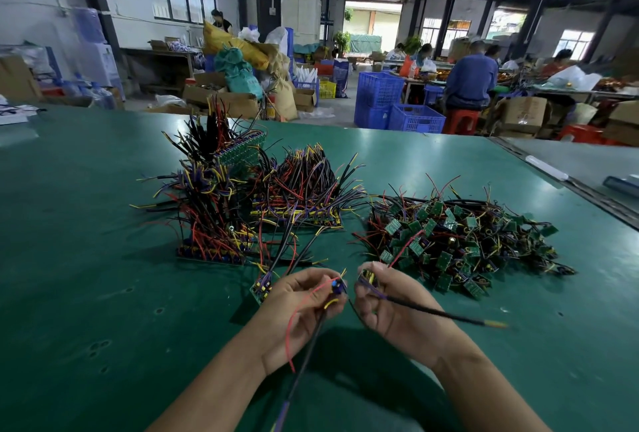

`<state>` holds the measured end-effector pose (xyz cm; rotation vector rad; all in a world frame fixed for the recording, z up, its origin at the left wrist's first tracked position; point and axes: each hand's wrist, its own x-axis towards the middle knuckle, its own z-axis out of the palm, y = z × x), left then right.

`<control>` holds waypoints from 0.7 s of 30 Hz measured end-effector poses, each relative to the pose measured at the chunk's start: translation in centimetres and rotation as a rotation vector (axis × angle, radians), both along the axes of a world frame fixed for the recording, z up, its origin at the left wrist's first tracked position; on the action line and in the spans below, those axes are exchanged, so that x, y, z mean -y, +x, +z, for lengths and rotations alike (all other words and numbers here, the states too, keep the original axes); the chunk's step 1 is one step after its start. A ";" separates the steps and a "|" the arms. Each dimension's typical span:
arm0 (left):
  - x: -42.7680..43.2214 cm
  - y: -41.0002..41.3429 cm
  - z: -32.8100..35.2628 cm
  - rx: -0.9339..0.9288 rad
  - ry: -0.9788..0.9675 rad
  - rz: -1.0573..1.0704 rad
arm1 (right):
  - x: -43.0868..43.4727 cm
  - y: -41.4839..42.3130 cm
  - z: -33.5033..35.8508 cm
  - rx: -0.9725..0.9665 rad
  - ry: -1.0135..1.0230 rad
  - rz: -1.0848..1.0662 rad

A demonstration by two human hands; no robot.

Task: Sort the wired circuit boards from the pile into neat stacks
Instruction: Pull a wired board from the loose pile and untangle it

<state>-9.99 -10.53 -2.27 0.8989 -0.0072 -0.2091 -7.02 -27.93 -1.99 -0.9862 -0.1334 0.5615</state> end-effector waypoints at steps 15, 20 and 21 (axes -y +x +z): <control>-0.2 1.0 -0.5 -0.123 -0.118 0.262 | -1.5 -1.1 0.3 0.244 -0.049 -0.327; 0.4 0.9 -0.5 -0.198 -0.081 0.273 | -1.8 -1.4 0.0 0.182 0.023 -0.165; 0.5 0.8 -0.5 -0.201 -0.070 0.258 | -1.8 -1.4 0.2 0.142 0.041 -0.131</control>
